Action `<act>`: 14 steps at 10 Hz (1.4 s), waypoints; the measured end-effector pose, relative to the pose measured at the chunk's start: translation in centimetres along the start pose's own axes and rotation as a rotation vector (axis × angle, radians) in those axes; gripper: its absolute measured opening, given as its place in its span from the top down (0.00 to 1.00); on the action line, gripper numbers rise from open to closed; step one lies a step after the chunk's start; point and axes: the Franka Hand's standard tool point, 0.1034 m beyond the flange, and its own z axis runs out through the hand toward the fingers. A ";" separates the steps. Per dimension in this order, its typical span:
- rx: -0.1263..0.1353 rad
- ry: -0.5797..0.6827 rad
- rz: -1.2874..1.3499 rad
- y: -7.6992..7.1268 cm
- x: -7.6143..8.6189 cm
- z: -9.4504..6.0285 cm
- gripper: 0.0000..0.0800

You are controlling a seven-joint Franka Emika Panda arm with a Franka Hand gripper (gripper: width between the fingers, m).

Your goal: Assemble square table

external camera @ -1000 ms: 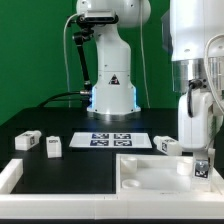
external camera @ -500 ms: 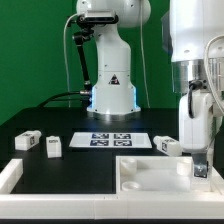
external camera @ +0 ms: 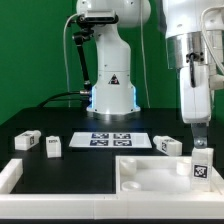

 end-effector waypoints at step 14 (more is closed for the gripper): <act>-0.040 -0.025 -0.668 3.8 -2.3 -1.4 0.19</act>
Offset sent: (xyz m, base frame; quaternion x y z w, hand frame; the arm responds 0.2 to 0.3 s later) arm 0.0000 0.0000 0.0000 0.0000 0.0000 0.0000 1.0000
